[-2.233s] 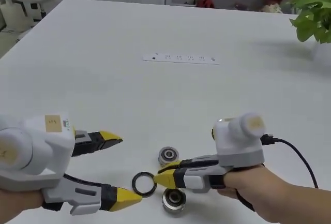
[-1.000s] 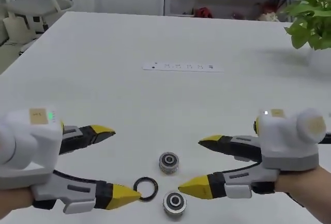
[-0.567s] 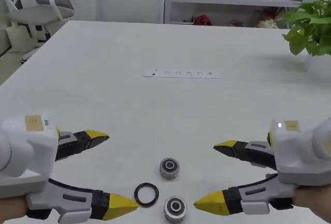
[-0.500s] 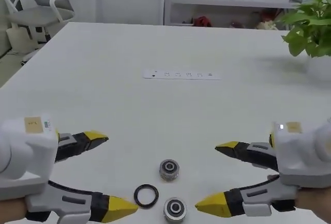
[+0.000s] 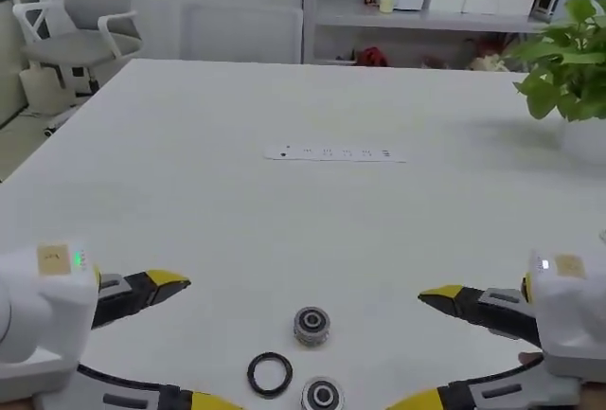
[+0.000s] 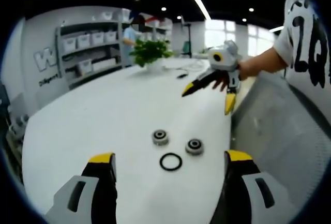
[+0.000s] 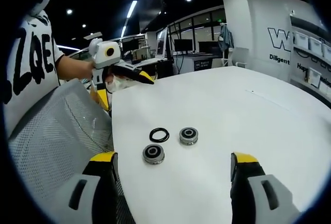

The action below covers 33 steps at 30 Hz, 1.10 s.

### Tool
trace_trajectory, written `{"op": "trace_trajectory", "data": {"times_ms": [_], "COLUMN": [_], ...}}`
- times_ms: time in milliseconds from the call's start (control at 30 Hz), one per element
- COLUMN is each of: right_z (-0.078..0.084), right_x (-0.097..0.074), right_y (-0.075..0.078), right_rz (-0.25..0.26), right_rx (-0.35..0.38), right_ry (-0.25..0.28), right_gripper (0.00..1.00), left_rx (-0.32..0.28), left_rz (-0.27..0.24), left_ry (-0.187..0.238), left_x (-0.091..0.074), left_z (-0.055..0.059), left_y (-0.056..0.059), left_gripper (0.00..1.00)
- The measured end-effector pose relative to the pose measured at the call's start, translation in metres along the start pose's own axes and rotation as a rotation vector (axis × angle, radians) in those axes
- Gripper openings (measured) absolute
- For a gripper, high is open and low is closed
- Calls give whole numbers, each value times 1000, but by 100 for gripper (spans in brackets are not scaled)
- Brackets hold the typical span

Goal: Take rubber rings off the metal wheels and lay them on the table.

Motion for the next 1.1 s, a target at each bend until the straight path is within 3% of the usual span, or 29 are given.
{"op": "trace_trajectory", "data": {"times_ms": [200, 500, 1100], "right_z": [0, 1, -1], "right_x": [-5, -8, -10], "right_y": [-1, -3, -3], "right_rz": [16, 21, 24], "right_rx": [19, 27, 18], "right_ry": [19, 21, 14], "right_gripper": [88, 88, 88], "left_rx": [-15, -54, -49], "left_rz": [-7, -33, -62], "left_ry": [-1, 26, 27], "left_x": [-6, -16, -23], "left_z": [7, 9, 12], "left_y": [5, 3, 2], "left_gripper": [88, 88, 89]}}
Point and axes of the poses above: the centre of the closed fingertips' face, and the gripper's own axes: x roughly forward along the fingers, y roughly to its right, z roughly out of its underside, the point moved 8 cm from there along -x, roughly backward along the fingers, and after that the axes turned 6 degrees about -x, right-handed, at the moved point
